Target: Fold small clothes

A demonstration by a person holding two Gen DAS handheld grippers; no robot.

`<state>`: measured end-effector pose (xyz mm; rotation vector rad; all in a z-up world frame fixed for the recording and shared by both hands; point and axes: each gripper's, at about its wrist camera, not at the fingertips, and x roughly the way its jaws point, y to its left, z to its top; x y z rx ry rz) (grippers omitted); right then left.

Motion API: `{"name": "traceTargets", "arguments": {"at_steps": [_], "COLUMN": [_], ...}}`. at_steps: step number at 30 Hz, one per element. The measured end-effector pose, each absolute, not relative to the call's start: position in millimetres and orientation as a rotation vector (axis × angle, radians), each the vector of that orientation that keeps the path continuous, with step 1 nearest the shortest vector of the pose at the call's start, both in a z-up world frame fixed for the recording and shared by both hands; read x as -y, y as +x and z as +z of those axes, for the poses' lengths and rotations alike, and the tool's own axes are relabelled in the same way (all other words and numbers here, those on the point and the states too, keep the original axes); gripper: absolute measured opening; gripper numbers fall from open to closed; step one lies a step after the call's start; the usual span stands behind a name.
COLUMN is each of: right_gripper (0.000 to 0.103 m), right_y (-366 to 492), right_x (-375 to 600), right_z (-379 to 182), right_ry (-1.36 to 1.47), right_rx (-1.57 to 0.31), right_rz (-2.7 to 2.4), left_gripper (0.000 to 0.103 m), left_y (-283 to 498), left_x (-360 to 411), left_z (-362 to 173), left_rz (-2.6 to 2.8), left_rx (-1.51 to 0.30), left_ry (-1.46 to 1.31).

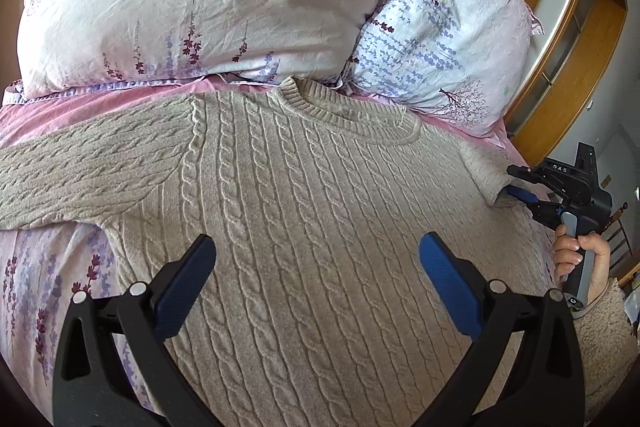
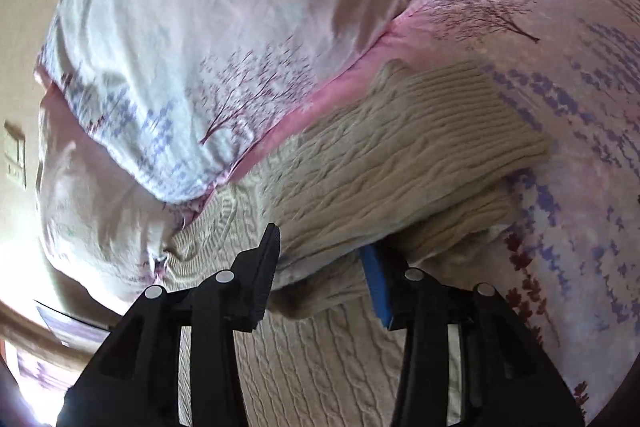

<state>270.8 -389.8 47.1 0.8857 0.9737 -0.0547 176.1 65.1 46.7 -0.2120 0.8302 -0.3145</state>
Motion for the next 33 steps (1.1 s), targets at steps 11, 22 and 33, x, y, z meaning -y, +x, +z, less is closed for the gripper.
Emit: {"name": "traceTargets", "arguments": {"at_steps": [11,22,33], "right_gripper": [0.010,0.023,0.043], "right_y": [288.1,307.0,257.2], "right_x": [371.0,148.9,305.1], "right_z": [90.1,55.7,72.4], "right_ry": [0.614,0.248,0.754], "right_rx": [-0.821,-1.138,-1.024], "right_rz": [-0.166,0.426,0.138], "left_gripper": [0.101,0.092,0.068], "left_y": [191.4,211.6,243.3], "left_x": [-92.7,-98.2,-59.5], "left_z": [44.9,29.5,3.4], "left_rz": [-0.394,-0.444,-0.492], "left_rx": [-0.819,-0.874,-1.022], "left_ry": [-0.433,-0.656,-0.732]}}
